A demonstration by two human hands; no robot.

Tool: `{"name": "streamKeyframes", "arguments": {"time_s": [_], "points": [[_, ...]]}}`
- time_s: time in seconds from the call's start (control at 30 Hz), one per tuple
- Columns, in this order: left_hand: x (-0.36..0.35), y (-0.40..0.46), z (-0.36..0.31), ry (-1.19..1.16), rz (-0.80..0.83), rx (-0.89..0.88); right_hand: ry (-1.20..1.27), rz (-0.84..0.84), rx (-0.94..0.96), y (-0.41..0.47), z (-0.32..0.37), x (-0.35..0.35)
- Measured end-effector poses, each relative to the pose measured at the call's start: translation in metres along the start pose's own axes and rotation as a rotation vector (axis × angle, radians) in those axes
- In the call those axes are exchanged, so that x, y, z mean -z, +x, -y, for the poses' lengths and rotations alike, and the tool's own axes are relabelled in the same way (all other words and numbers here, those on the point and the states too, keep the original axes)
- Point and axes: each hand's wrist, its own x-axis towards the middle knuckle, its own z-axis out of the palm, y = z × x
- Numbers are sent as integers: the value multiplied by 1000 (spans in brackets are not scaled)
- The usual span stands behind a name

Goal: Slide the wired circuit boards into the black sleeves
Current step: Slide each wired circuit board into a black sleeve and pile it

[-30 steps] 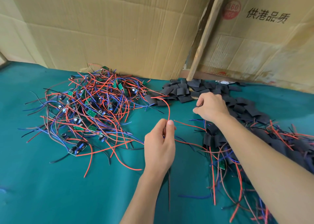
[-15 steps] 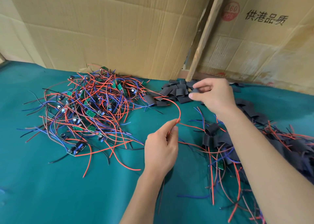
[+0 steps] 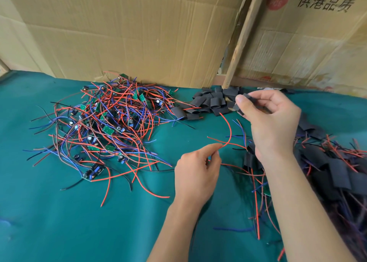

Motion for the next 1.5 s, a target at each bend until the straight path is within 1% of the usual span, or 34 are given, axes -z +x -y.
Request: {"name": "streamKeyframes", "arguments": {"time_s": [0.13,0.27,0.4,0.5,0.57,0.67,0.7,0.77,0.87,0.97,1.03,1.1,1.2,1.3,1.5], "points": [[0,-1,-4,91,-13,-47,-96,27,58,0,-9,1],[0,-2,-3,105,-22,-72,-142,105,94,-1,-9,-2],[0,-1,-3,113,-34,-75,-272,253,78,-3,-11,2],[0,-2,-2,76,-56,-66,-308,324,-9,-5,-13,4],[0,-1,-1,41,-82,-49,-280,317,-53,-4,-14,4],[-1,-1,0,21,-122,-44,-203,249,-90,-1,-14,7],[-1,-1,0,11,-134,-43,-206,258,-101,0,-14,8],[-1,0,1,-1,-142,-37,-175,331,-167,-3,-15,8],[0,0,2,-23,-151,-11,-54,426,-324,-11,-15,1],[0,0,0,-72,-179,47,73,499,-432,-24,-14,-11],[2,-1,-3,-119,-173,77,74,569,-452,-33,-13,-19],[4,-2,-5,-188,-170,122,9,599,-422,-40,-14,-25],[5,-2,-4,-279,-139,156,-65,589,-330,-43,-15,-27],[7,-4,-9,-341,-66,131,-70,544,-274,-40,-14,-24],[12,1,-5,-331,-86,145,-72,409,-277,-32,-20,-14]]}}
